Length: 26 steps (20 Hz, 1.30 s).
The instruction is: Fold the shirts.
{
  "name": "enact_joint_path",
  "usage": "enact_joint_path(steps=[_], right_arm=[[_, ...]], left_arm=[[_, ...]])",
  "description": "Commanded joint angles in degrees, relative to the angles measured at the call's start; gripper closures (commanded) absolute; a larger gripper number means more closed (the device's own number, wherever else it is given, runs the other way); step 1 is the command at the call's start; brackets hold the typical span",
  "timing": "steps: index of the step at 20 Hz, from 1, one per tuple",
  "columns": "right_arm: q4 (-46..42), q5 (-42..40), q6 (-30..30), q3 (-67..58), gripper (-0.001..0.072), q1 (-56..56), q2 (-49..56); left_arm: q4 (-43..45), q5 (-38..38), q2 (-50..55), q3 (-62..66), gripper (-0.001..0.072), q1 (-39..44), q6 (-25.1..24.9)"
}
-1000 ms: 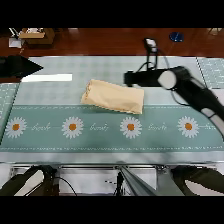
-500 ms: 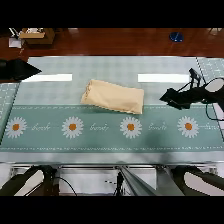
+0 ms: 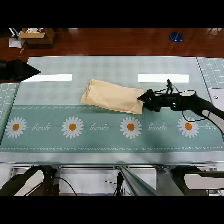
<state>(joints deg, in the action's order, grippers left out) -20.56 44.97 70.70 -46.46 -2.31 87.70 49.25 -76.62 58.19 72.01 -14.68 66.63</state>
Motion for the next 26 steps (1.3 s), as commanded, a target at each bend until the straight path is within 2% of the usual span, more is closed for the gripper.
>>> enact_joint_path(steps=[1, 2, 3, 5, 7, 11, 13, 15, 17, 22, 24, 26], right_arm=[[4.31, 0.15, -4.61, -2.23, 0.0366, -3.43, 2.36], [4.37, 1.70, -5.75, -3.76, 0.0578, -3.48, 2.34], [4.13, 3.98, -6.60, -5.57, 0.0682, -3.08, 2.29], [3.69, 12.37, -8.63, -10.54, 0.0680, -1.05, 2.03], [0.83, 18.51, -6.64, -15.37, 0.0680, 2.25, -0.72], [-16.15, 22.82, 8.37, -22.84, 0.0680, 12.04, -12.59], [-21.33, 28.11, 15.06, -24.04, 0.0680, 18.53, -18.49], [-26.01, 33.73, 18.62, -24.13, 0.0680, 26.51, -24.09], [-34.82, 39.56, 21.94, -24.13, 0.0681, 34.77, -28.85], [-60.65, 54.84, 23.06, -24.11, 0.0681, 51.54, -34.82], [-68.63, 60.92, 20.81, -24.11, 0.0680, 55.93, -34.84], [-76.13, 61.64, 20.83, -24.11, 0.0680, 59.39, -35.54]], left_arm=[[0.04, 0.02, 0.00, -0.02, 0.0683, 0.00, 0.09], [0.07, 0.07, 0.00, -0.02, 0.0683, 0.00, 0.07], [0.09, 0.07, 0.00, -0.02, 0.0683, 0.00, 0.04], [0.09, 0.07, 0.00, -0.02, 0.0683, 0.00, 0.04], [0.09, 1.01, 0.24, -0.02, 0.0683, 0.00, 0.02], [0.07, 3.04, 2.12, -0.02, 0.0683, 0.00, 0.02], [0.04, 3.13, 3.41, -0.02, 0.0682, 0.00, 0.04], [-0.02, 3.19, 4.85, -0.02, 0.0682, 0.00, 0.04], [0.02, 3.17, 6.19, -0.02, 0.0682, 0.00, 0.02], [-1.22, 3.93, 7.41, 0.00, 0.0682, 0.00, 0.00], [-2.23, 5.49, 7.41, 0.07, 0.0682, 0.00, -0.02], [-2.54, 6.54, 7.41, 0.07, 0.0682, -0.04, -0.20]])
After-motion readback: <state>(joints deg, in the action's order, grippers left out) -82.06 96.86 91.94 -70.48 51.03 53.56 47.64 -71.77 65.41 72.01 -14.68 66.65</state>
